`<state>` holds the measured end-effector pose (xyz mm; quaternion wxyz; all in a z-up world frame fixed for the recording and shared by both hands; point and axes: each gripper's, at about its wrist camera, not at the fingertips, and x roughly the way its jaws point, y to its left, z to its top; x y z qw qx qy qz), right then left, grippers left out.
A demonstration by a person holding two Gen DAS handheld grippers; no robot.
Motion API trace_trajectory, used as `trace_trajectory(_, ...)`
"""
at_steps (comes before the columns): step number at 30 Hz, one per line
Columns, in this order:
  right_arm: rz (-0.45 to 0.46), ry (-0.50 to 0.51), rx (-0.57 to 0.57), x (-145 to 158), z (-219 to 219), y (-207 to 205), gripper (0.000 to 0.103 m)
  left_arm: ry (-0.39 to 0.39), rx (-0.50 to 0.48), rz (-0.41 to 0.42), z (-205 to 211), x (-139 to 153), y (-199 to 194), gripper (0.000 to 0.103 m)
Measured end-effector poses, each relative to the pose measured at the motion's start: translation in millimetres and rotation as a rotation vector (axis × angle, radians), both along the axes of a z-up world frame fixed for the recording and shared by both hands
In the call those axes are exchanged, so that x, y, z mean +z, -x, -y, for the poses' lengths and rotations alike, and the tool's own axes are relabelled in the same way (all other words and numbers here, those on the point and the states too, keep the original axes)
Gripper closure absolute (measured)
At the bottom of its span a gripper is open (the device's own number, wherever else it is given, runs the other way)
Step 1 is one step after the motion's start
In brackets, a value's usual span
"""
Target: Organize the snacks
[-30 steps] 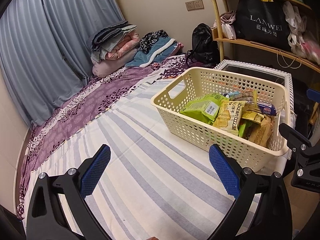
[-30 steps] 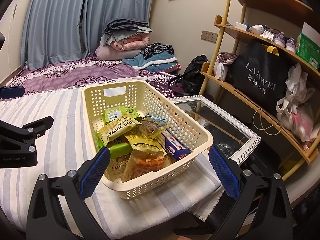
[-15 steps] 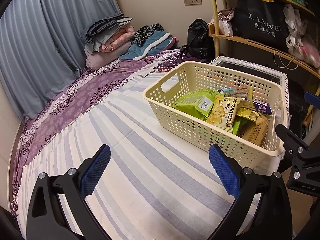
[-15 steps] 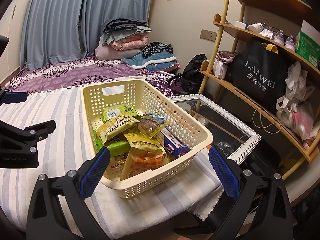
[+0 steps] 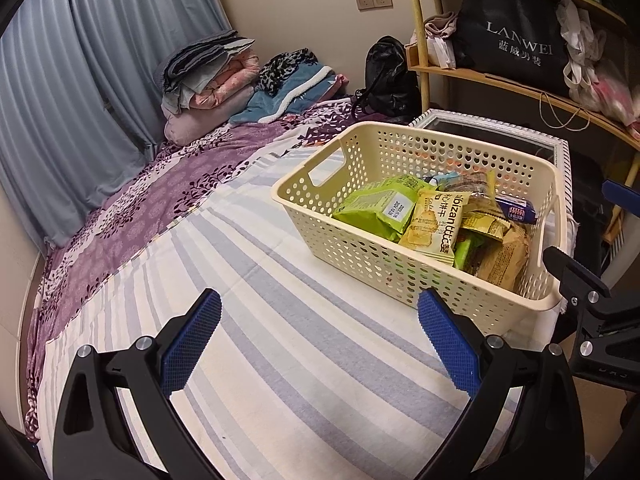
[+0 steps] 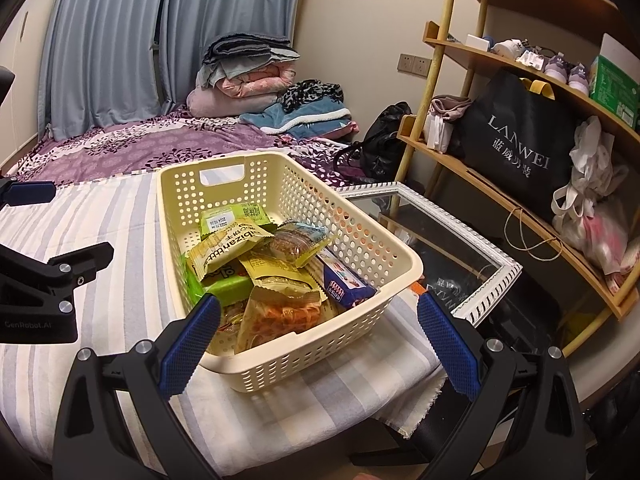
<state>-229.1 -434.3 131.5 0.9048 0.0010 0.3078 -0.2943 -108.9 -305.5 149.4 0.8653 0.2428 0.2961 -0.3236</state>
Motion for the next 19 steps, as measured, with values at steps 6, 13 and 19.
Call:
trace_trajectory(6,0.003,-0.007,-0.006,0.1,2.6,1.5,0.005,0.0,-0.011,0.032,0.9,2.2,4.7,0.003)
trace_trajectory(13,0.002,-0.004,0.007,0.2,-1.9,0.4,0.005,-0.004,-0.005,0.003,-0.4,0.6,3.4,0.003)
trace_trajectory(19,0.005,-0.013,0.03,2.4,-8.7,-4.8,0.005,0.008,0.035,-0.027,-13.0,-1.8,-5.0,0.003)
